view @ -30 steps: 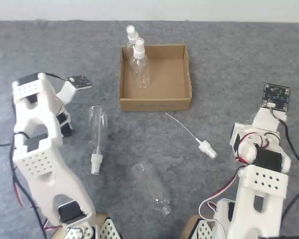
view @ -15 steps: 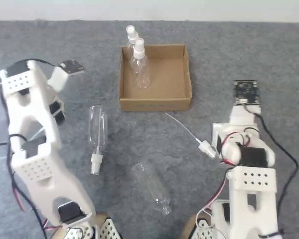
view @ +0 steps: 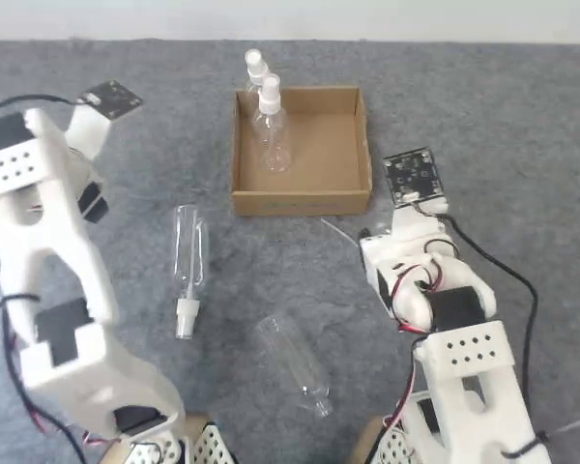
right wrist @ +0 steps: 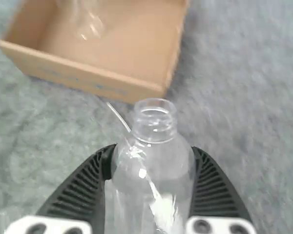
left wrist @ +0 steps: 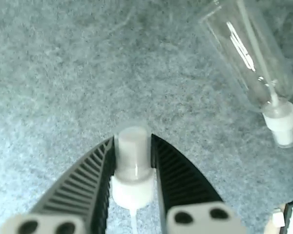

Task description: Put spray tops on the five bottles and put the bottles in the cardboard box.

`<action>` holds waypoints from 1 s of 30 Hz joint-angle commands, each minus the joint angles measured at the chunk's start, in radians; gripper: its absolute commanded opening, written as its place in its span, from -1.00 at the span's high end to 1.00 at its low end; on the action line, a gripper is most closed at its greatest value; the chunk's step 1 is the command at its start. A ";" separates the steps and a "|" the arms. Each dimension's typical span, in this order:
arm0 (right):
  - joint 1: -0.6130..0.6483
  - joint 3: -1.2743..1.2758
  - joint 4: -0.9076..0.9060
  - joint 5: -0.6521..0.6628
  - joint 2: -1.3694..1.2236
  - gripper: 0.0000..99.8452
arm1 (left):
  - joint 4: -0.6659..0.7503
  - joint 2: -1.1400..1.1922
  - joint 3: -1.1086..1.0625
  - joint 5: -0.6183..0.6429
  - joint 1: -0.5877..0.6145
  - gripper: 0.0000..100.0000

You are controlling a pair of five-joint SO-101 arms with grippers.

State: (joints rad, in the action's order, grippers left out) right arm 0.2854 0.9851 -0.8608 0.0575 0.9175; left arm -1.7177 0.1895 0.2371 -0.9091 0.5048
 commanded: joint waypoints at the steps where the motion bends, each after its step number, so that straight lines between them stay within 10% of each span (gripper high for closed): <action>1: 0.054 -0.017 0.107 0.008 0.031 0.81 | -0.032 -0.230 -0.061 0.029 -0.002 0.98; 30: 0.343 0.043 0.346 0.005 0.033 0.88 | 0.354 -0.898 -0.521 0.694 -0.120 0.98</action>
State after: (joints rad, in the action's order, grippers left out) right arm 0.6183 1.0357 -0.5370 0.0575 0.9175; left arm -1.4339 -0.6191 -0.2631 -0.3291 0.4204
